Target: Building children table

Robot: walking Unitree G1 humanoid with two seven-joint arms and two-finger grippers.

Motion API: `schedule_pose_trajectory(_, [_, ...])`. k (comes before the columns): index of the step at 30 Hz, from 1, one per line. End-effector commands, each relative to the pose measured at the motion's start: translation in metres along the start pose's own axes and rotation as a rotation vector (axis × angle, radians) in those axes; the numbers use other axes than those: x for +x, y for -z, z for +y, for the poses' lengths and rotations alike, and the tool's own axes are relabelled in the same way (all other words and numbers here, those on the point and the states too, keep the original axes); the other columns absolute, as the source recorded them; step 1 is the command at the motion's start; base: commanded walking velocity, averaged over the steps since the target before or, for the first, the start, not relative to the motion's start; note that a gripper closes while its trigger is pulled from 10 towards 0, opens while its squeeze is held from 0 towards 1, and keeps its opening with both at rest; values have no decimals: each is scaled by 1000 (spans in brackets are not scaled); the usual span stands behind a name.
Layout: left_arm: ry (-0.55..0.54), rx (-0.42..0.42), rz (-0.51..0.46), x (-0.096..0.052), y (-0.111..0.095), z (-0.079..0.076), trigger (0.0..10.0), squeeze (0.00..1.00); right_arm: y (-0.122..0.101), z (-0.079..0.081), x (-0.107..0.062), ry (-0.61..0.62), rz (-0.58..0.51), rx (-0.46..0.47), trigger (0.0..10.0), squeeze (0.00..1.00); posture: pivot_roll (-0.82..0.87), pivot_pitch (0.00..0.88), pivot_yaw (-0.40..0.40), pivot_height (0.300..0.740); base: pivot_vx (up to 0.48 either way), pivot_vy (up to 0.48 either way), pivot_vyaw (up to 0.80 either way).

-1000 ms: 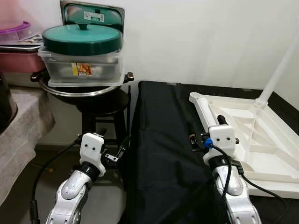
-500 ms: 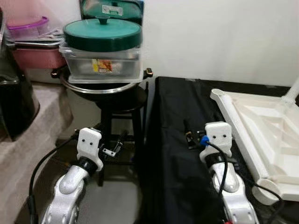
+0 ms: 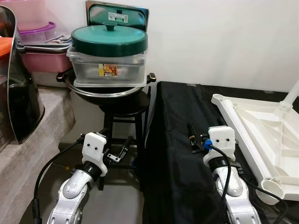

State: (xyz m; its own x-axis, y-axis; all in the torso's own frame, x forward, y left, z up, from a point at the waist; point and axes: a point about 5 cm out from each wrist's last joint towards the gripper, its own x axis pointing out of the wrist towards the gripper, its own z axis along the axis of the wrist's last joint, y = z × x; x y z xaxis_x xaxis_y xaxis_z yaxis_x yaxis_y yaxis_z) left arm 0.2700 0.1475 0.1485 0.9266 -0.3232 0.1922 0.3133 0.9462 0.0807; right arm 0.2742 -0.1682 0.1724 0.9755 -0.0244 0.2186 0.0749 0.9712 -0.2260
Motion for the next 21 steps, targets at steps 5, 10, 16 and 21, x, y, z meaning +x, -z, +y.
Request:
schedule_pose_trajectory(5, [7,-3,20,-1,3,-2,10000,0,2,0,-1,-2,7,-9,10000,0,57,0,-83,740,0,0,0])
schedule_pose_trajectory(10, [8,1,27,-1,4,-2,10000,0,3,0,-1,-5,9,-11,10000,0,55,0,-83,740,0,217,0])
schedule_pose_trajectory(16, [5,-2,29,0,5,-1,10000,0,4,0,-1,-7,12,-12,10000,0,54,0,-83,740,0,470,0])
schedule_pose_trajectory(21, [1,-5,22,0,4,-1,10000,0,4,0,-1,-8,11,-13,10000,0,53,0,-82,740,0,446,0])
